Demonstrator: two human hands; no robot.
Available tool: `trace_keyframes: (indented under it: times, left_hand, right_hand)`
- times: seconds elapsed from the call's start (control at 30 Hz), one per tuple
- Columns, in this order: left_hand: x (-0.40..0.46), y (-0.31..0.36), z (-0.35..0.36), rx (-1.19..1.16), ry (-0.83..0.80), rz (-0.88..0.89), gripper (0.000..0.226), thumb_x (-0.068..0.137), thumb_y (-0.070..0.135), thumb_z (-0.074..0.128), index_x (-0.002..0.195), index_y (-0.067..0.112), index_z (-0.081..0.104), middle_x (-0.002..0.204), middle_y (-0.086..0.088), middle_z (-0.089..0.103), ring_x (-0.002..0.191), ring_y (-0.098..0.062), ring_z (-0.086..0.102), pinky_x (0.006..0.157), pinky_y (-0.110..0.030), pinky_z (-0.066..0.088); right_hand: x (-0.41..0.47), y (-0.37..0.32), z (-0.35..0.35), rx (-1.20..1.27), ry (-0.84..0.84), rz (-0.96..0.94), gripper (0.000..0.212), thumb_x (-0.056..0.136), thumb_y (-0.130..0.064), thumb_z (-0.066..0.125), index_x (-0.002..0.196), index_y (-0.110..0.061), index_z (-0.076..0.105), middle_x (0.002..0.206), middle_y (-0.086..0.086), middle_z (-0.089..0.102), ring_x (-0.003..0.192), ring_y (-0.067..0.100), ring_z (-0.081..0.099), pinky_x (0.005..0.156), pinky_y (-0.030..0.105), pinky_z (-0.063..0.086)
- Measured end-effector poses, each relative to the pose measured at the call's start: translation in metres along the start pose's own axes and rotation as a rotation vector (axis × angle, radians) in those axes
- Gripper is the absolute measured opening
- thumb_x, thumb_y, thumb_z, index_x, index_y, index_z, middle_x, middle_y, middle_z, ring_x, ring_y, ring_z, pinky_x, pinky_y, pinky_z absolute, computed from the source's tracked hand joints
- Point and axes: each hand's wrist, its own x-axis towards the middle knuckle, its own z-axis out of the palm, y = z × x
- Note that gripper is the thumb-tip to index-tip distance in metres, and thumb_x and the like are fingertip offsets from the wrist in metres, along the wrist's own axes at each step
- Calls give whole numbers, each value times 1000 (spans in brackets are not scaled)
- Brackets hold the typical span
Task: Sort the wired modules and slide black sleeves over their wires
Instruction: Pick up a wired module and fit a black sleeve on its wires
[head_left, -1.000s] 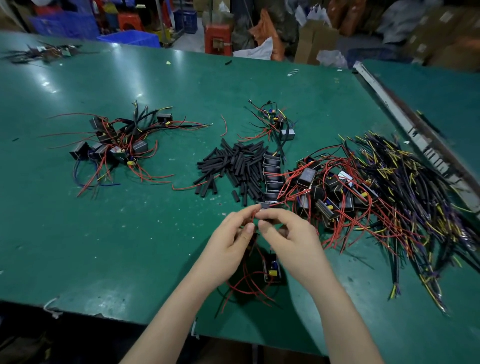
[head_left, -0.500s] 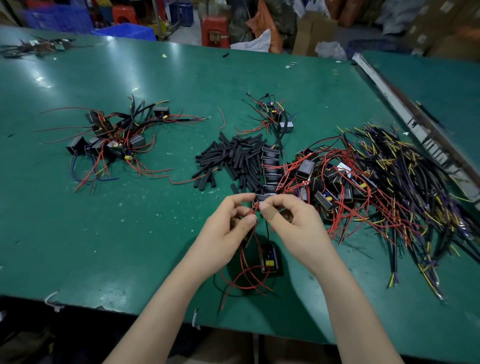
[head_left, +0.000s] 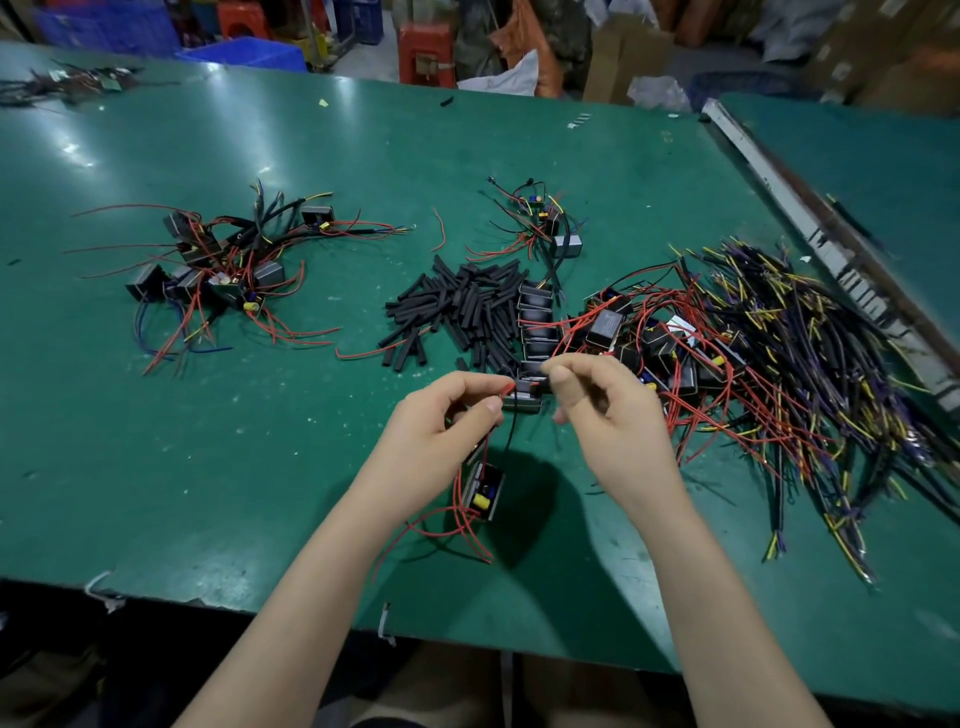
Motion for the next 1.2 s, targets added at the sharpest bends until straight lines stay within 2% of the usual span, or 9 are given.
trace_keyframes:
  times: [0.13, 0.3, 0.37, 0.5, 0.67, 0.77, 0.93, 1.07, 1.2]
  left_hand:
    - [-4, 2, 4, -35, 30, 2, 25, 92, 14, 58, 95, 38, 65, 80, 12, 71, 86, -23, 64, 84, -36, 51]
    - [-5, 5, 5, -18, 14, 46, 26, 92, 14, 59, 97, 39, 65, 85, 19, 69, 82, -25, 62, 83, -36, 51]
    - [-5, 7, 5, -21, 18, 61, 26, 92, 14, 59, 98, 39, 65, 87, 20, 69, 84, -28, 62, 83, -36, 51]
    - [-8, 11, 7, -9, 12, 102, 26, 92, 15, 60, 98, 40, 65, 87, 22, 68, 78, -11, 58, 78, -27, 50]
    - [-11, 13, 8, -11, -6, 138, 26, 91, 14, 60, 100, 38, 64, 87, 24, 67, 79, 1, 59, 77, -19, 49]
    - [-12, 13, 9, 1, -10, 134, 26, 91, 13, 60, 100, 38, 64, 86, 24, 66, 76, -1, 58, 77, -20, 48]
    - [-14, 9, 8, -27, 10, 103, 25, 91, 15, 61, 99, 39, 64, 90, 19, 67, 89, -22, 63, 83, -30, 50]
    - [-15, 9, 9, -18, 7, 106, 26, 91, 15, 62, 98, 40, 65, 88, 19, 66, 79, -11, 60, 79, -24, 49]
    - [-15, 11, 12, -10, -9, 114, 26, 91, 13, 62, 100, 37, 64, 87, 22, 67, 79, -1, 59, 77, -21, 49]
  right_hand:
    - [-2, -2, 0, 233, 143, 130, 20, 97, -18, 54, 98, -34, 65, 76, -9, 63, 60, 0, 58, 58, 13, 43]
    - [1, -6, -3, 415, 207, 176, 5, 92, -18, 62, 94, -23, 61, 74, -9, 68, 55, 2, 56, 54, 11, 42]
    - [1, -7, -5, 418, 211, 165, 2, 89, -23, 64, 91, -21, 64, 75, -8, 71, 56, 1, 55, 55, 11, 43]
    - [-3, -10, -3, 441, 200, 139, 14, 82, -34, 65, 89, -23, 67, 75, -7, 71, 60, -2, 56, 56, 11, 44]
    - [-6, -11, -2, 422, 178, 96, 13, 84, -35, 63, 91, -25, 67, 73, -10, 71, 60, -4, 57, 55, 8, 42]
    - [-7, -10, -2, 415, 187, 111, 16, 85, -36, 61, 93, -24, 68, 75, -7, 72, 59, -1, 56, 55, 10, 42]
    - [-9, -8, -2, 440, 252, 145, 17, 84, -37, 60, 91, -24, 68, 76, -5, 71, 59, 3, 54, 58, 14, 44]
    - [-13, -9, 2, 441, 233, 130, 16, 84, -36, 60, 91, -24, 68, 75, -7, 71, 60, 1, 56, 59, 13, 45]
    - [-14, -9, 5, 397, 200, 141, 16, 85, -37, 60, 91, -25, 68, 78, -6, 71, 60, 4, 58, 60, 15, 45]
